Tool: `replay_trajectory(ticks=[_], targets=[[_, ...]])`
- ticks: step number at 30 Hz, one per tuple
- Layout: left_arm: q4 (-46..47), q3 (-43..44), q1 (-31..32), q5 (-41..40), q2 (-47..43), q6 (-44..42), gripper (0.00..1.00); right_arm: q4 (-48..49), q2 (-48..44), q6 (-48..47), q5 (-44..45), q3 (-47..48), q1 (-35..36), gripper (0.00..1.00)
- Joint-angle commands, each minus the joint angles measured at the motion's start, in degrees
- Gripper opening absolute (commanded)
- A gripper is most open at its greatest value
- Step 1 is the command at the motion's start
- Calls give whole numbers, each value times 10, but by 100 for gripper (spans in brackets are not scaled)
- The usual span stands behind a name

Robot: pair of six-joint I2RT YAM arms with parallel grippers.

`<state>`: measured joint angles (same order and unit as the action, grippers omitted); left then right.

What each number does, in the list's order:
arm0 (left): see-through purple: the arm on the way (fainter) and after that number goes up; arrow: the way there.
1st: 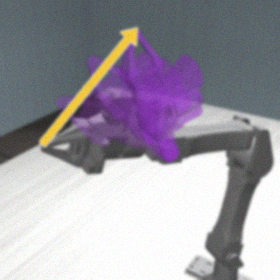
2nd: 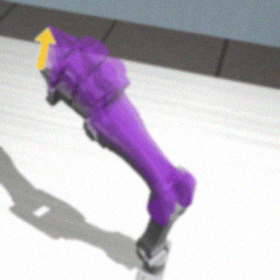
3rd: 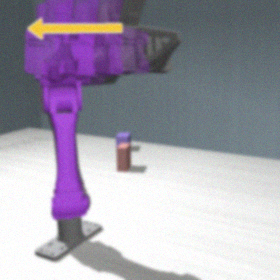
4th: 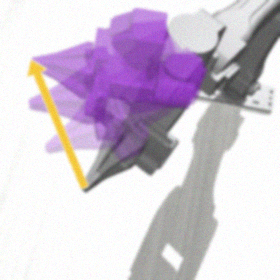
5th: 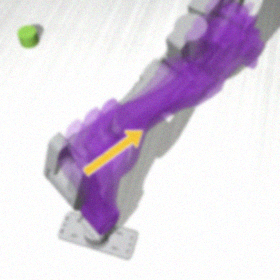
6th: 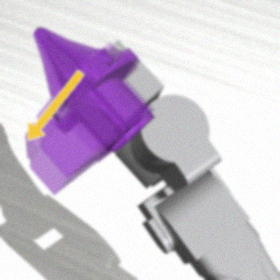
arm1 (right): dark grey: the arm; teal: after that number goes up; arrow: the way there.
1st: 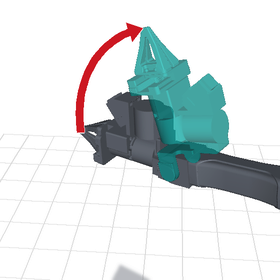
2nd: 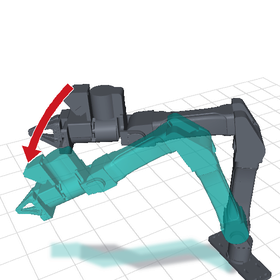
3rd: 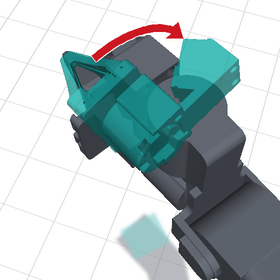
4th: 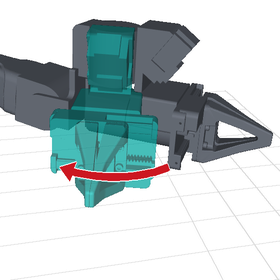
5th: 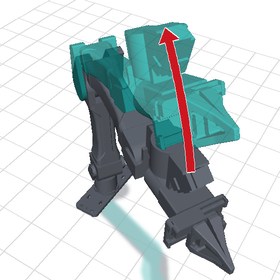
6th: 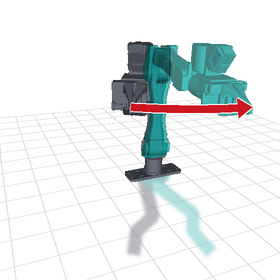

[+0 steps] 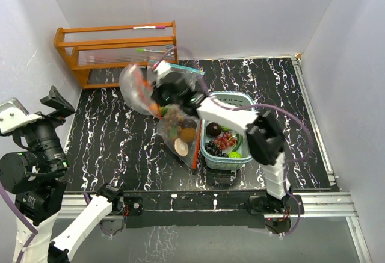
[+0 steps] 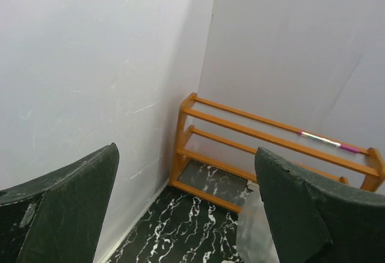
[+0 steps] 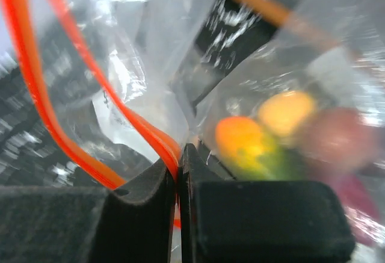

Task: Place the food in the zip-top bag and seal the zipper
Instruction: Pick up the zipper food storage bag at the center of the board.

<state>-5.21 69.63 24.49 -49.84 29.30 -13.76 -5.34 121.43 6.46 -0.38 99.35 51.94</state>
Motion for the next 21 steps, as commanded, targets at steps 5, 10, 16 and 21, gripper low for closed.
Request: replay_trajectory(ticks=[5, 10, 16, 21], targets=[[-109, 59, 9, 212, 54, 84, 91, 115, -235, 283, -105, -148, -118, 8], [-125, 6, 12, 408, 98, 148, 88, 74, -282, 287, -119, -168, -117, 8], [-94, -16, 13, 498, 184, 181, 80, 63, -328, 285, -108, -219, -101, 8], [-21, -50, 13, 515, 229, 199, 79, 64, -355, 283, -111, -241, -90, 8]])
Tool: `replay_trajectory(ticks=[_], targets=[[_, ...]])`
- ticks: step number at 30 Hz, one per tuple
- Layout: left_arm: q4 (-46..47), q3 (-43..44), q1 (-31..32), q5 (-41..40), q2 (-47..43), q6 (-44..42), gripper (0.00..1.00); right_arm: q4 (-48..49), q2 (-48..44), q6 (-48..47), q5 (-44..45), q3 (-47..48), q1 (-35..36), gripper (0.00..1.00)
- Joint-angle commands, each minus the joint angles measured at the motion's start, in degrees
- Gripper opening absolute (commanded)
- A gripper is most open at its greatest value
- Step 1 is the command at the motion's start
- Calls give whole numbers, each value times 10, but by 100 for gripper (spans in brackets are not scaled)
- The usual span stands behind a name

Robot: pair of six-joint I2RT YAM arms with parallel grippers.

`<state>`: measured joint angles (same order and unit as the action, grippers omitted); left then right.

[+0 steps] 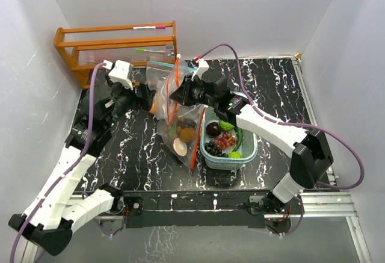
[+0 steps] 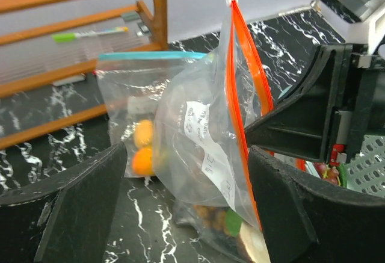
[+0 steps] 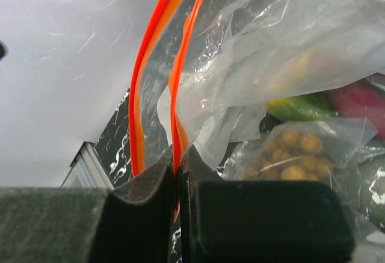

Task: Place the food in the zip-top bag and seal the zipper
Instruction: Pick up the zipper food storage bag at the center of the board, then open the zipper of the food storage bag.

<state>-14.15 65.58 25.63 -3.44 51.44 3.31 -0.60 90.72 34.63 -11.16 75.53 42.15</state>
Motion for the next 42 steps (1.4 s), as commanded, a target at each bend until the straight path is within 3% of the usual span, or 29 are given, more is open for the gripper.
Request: replay_trajectory(ticks=[1, 7, 20, 27, 32, 42], targets=[[77, -12, 1, 56, 17, 33, 79, 12, -50, -1, -4, -3, 9, 8], [133, -25, 1, 118, 46, 83, 79, -11, -52, -11, -11, 2, 12, 8], [202, -63, 1, 153, 91, 117, 77, -37, -54, -22, -34, 22, 27, 8], [206, -71, 2, 159, 103, 118, 64, -44, -68, -25, -32, 24, 31, 8], [206, -81, 1, 165, 103, 118, 49, -50, -75, -25, -31, 23, 31, 8], [215, -98, 2, 169, 114, 118, 51, -73, -85, -34, -44, 39, 31, 8]])
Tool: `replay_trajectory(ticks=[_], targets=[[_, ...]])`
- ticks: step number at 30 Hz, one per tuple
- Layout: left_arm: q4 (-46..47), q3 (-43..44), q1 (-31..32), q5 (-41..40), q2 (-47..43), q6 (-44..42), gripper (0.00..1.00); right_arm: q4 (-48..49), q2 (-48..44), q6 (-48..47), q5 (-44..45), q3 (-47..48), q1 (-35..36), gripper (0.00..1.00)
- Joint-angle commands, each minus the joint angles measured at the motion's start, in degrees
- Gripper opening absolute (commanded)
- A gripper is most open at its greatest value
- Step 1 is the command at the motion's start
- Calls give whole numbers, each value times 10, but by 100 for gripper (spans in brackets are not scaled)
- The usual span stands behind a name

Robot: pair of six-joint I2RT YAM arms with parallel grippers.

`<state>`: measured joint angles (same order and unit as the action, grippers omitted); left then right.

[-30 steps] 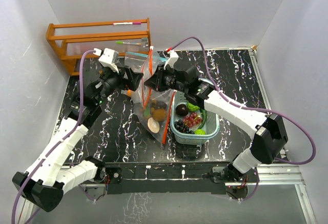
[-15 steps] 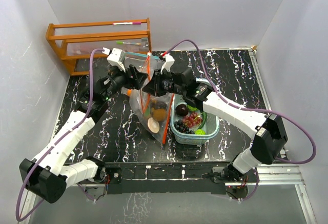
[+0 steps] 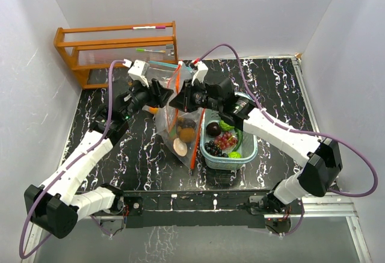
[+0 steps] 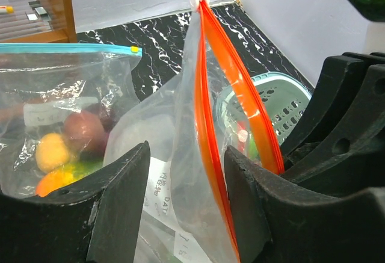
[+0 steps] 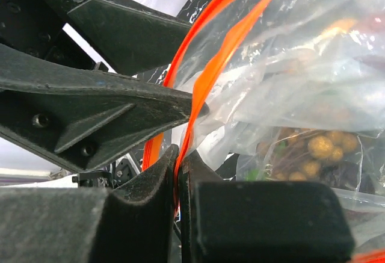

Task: Place the food in the zip-top bag and seal the zipper
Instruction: Open the zipper of the food storage bag.

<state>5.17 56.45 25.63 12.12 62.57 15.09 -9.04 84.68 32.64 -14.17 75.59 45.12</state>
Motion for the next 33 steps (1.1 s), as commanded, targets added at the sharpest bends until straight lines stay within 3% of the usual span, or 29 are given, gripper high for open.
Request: replay_trajectory(ticks=[1, 4, 5, 8, 19, 26, 33], targets=[[24, -7, 2, 13, 5, 0, 51, 9, -25, -15, -15, 39, 1, 8], [26, -8, 2, 10, 12, -5, 45, 4, -31, -16, -19, 38, 1, 8], [25, -7, 2, 10, 14, -9, 37, 3, -33, -16, -19, 36, 1, 8], [18, -5, 1, 9, 19, -18, 0, -6, -41, -19, -14, 32, 1, 8], [-155, 59, 1, -126, -43, -130, 0, -151, -96, -58, 114, 22, 0, 8], [-196, 90, 2, -214, -85, -157, 0, -244, -99, -60, 183, 15, 1, 8], [-201, 113, 1, -193, -105, -145, 0, -294, -89, -40, 263, 10, 1, 8]])
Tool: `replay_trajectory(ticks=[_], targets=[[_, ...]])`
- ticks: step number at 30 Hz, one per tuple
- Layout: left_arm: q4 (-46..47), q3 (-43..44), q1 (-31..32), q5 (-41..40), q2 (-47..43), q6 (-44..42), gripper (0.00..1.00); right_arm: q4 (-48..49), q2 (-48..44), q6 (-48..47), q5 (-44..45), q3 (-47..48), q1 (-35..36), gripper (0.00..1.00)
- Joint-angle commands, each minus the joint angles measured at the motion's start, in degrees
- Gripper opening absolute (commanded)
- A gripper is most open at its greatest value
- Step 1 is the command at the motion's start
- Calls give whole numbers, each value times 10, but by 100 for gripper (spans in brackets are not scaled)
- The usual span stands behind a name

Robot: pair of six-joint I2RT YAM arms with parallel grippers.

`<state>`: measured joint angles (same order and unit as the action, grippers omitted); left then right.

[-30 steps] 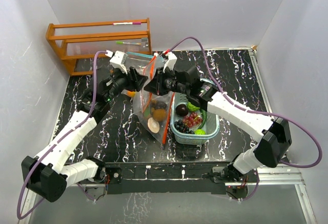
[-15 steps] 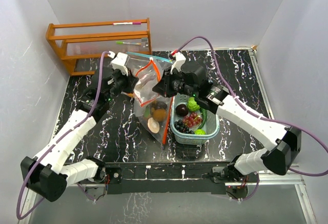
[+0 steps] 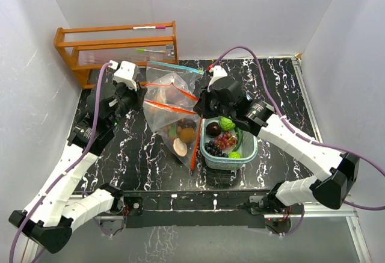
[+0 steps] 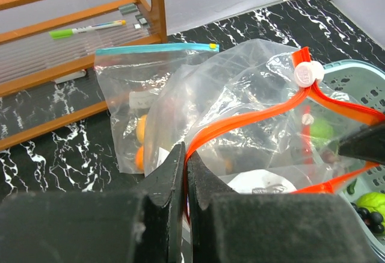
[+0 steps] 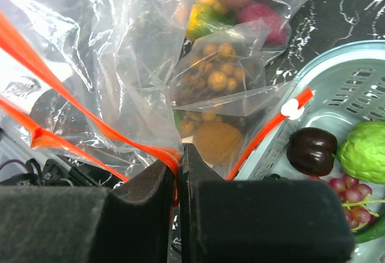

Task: Place the food in the zip-top bag and seal the zipper
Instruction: Open the zipper of the food storage bag.

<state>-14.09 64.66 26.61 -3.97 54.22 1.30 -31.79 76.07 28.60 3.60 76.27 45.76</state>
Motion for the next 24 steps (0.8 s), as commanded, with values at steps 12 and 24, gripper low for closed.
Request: replay_trajectory(ticks=[12, 24], targets=[[-23, 7, -9, 1, -40, 21, 0, 84, -22, -70, -109, -19, -6, 42], [-55, 30, -8, -144, -15, -34, 0, 131, -81, -98, -257, 18, -5, 82]])
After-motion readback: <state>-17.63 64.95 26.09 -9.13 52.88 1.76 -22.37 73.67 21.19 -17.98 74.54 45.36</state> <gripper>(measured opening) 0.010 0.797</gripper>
